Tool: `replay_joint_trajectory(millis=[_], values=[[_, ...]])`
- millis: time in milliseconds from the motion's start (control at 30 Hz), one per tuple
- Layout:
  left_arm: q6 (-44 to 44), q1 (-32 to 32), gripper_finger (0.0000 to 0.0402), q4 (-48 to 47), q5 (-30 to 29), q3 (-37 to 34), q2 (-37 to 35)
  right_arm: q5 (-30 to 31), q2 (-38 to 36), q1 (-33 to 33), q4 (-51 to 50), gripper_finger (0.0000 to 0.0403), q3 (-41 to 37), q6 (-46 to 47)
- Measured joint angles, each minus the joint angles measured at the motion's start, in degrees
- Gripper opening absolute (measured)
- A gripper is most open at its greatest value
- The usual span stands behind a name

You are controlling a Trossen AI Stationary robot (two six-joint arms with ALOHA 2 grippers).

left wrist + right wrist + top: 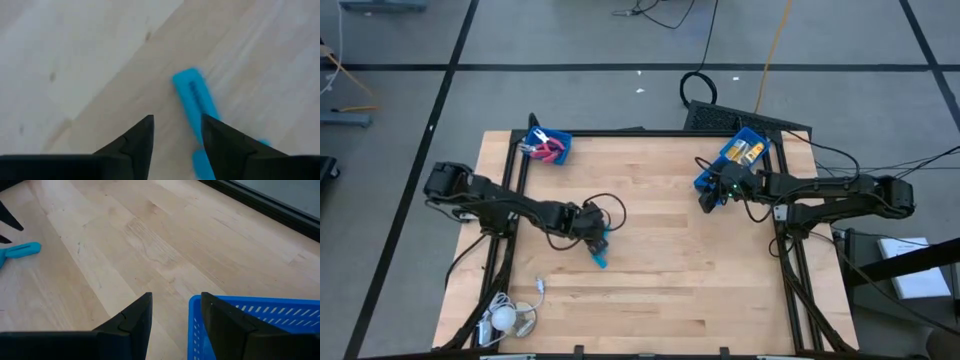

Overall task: Pick & Place School Supplies
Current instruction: Put the blue eraser into the bottom right blue basket

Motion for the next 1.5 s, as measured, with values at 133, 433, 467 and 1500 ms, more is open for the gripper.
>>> replay_joint_trajectory(millis=[133, 433, 467, 1500], values=[[-1.7, -0.1, 0.0145, 4.0, 3.2, -0.1, 2.9, 0.0, 0.0, 0.0, 0.1, 0.0162, 0.0, 0.0], [-0.2, -0.1, 0.0127, 6.8, 4.2, 0.2, 5.9, 0.0, 0.0, 0.0, 0.1, 0.0158, 0.0, 0.0], [0.3, -0.1, 0.0127, 7.0, 4.0, 0.2, 5.6, 0.0, 0.0, 0.0, 0.1, 0.0158, 0.0, 0.0], [-5.1, 1.6, 0.0269, 16.8, 3.4, 0.1, 8.2, 0.0, 0.0, 0.0, 0.0, 0.0161, 0.0, 0.0]])
